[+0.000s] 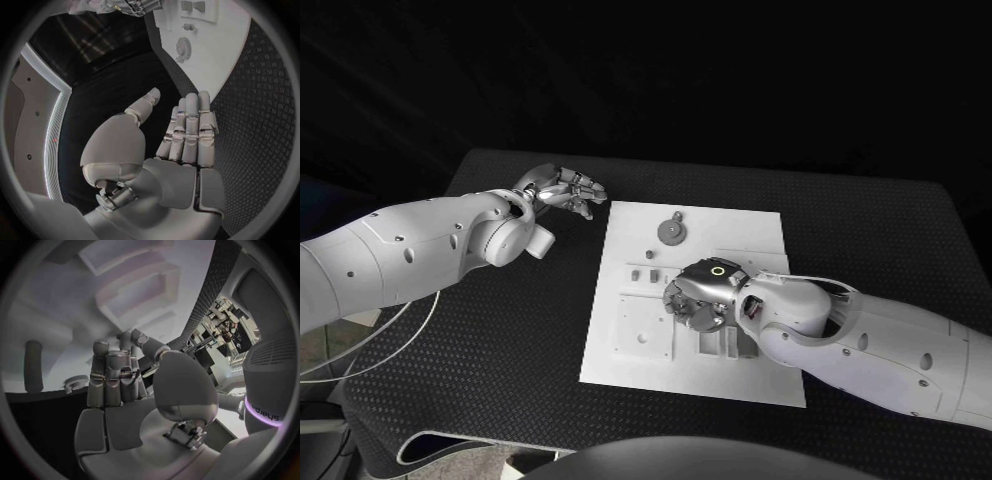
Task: Assemble the parts on the task board
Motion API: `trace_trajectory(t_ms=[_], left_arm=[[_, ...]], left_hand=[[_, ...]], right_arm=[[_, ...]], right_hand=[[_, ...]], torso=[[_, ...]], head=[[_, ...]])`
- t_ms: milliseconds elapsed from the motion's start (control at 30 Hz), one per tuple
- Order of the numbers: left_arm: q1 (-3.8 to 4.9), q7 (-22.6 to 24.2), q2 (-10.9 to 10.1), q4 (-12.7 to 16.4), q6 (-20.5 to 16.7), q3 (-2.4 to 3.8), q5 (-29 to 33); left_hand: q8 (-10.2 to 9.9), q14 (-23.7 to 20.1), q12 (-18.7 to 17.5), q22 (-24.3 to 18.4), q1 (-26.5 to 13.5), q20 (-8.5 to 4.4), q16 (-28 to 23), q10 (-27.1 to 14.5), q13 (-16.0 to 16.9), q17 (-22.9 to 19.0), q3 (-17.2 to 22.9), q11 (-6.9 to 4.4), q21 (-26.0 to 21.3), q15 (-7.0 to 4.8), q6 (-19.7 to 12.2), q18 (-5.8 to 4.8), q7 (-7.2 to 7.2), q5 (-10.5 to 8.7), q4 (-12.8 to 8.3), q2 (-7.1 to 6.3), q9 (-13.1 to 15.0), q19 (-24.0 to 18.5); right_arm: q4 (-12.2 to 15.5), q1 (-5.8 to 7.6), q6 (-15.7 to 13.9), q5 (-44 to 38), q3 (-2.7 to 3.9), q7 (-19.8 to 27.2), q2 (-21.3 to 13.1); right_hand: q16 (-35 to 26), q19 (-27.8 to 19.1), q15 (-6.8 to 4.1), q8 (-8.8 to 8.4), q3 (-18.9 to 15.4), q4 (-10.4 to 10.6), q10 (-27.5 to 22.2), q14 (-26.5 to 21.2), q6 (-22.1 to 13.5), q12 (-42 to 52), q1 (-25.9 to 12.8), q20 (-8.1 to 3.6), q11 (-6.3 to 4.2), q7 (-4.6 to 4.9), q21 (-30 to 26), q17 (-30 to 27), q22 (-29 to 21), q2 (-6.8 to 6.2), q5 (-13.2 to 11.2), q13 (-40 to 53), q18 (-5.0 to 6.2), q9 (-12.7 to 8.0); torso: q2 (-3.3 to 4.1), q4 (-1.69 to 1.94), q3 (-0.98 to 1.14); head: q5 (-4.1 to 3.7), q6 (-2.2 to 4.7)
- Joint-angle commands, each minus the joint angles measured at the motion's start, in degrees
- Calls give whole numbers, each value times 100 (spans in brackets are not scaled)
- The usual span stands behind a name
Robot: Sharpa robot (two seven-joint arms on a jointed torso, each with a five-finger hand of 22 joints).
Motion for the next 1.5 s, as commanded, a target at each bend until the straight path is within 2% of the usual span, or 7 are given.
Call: trace_trajectory(t_ms=[33,200,467,667,833,1267,1500], left_arm=[[5,35,12,7,54,4,6],[5,35,16,-3,52,4,11],[5,32,23,-3,55,4,0],[4,32,27,-19,57,4,0],[4,34,30,-19,59,4,0],[4,28,22,-13,56,4,-1],[4,27,19,-9,52,4,-1]], left_hand=[[32,45,6,-9,16,4,28,-29,7,6,-27,3,-27,2,21,97,2,-35,-14,26,-7,20],[32,45,6,-9,17,4,28,-30,7,6,-27,3,-27,2,21,97,2,-35,-14,26,-7,20],[33,45,6,-9,18,5,28,-31,8,6,-26,3,-27,3,20,97,2,-35,-14,26,-8,21],[33,45,6,-9,18,5,28,-32,8,6,-26,4,-27,3,19,97,2,-36,-14,25,-9,21],[33,45,5,-9,18,5,28,-32,8,6,-26,4,-27,3,19,97,3,-35,-13,25,-9,21],[32,46,3,-9,21,5,27,-38,8,7,-25,5,-27,3,15,97,4,-36,-14,24,-11,21],[31,46,-1,-9,22,5,27,-46,7,7,-25,7,-27,5,13,97,4,-36,-14,23,-12,21]], right_arm=[[-139,-86,466,-234,-91,-471,-105],[-85,-88,312,-192,-91,-462,-160],[-99,-88,263,-147,-91,-446,-182],[-57,-88,-83,134,-91,-238,-186],[-33,-89,-216,241,-91,-161,-189],[20,-89,-237,255,-91,-167,-224],[-9,-86,98,235,-90,-290,-230]], right_hand=[[46,16,-50,37,-17,12,64,4,108,9,-49,-36,-13,57,16,13,108,7,28,12,82,15],[60,29,-63,52,-10,7,97,16,128,12,-25,-50,-25,45,21,21,106,31,28,10,82,35],[50,28,-62,62,-19,10,88,8,135,-8,-36,-52,-23,44,15,17,102,26,28,0,82,56],[39,25,-60,64,-18,10,84,1,135,-19,-40,-52,-21,44,8,12,98,33,29,-8,82,67],[41,45,-66,81,-15,10,113,19,155,-19,-43,-59,-28,38,12,10,96,74,29,-10,82,93],[57,69,-80,99,-15,8,158,47,180,-14,-42,-73,-43,25,21,19,98,111,28,-9,82,124],[3,11,-44,17,-12,7,69,-13,50,-93,-49,-58,-6,66,-20,-1,90,37,28,-47,82,113]], torso=[[2,-2,1],[2,-1,4],[2,-2,-1],[1,1,-1],[1,7,-4],[2,1,-8],[-2,3,-11]], head=[[-18,7],[-25,12],[-34,25],[-44,33],[-44,36],[-47,51],[-77,73]])
